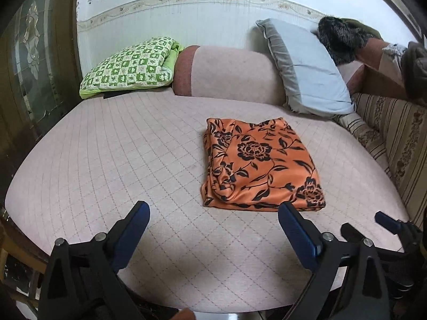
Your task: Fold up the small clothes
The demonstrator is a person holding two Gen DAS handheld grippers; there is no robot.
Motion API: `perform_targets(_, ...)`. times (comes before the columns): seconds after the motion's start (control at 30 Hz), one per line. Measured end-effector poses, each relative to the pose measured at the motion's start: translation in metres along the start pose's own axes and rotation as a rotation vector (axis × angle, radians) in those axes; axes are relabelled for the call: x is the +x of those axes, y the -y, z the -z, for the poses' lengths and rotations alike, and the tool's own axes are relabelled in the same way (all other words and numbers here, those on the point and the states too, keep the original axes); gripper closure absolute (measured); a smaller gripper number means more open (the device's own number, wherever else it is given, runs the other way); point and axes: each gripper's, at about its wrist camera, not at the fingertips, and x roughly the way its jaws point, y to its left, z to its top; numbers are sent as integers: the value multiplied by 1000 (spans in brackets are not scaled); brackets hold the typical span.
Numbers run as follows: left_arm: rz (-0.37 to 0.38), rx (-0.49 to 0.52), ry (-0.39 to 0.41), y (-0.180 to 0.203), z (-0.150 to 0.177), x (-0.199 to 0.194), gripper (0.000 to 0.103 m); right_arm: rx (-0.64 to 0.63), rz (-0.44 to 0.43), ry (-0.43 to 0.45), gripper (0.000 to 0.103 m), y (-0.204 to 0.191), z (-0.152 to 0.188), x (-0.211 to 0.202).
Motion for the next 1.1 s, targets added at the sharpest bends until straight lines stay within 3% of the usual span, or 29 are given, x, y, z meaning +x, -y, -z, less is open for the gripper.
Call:
perform_targets(0.33, 59, -23, -62, 5, -10, 5, 2, -15, -47, -34, 17, -1, -5, -5)
perform_targets(0.6, 46, 13, -7, 13, -23, -4, 1, -31, -56, -17, 17, 5, -19, -15)
perform_targets(0.77, -3, 62, -36, 18, -23, 7, 1, -51, -60, -21, 17, 3, -22, -16)
perform_targets(1.1, 14, 60, -80, 22, -29, 30, 1, -109, -64, -29, 17, 1, -30, -18)
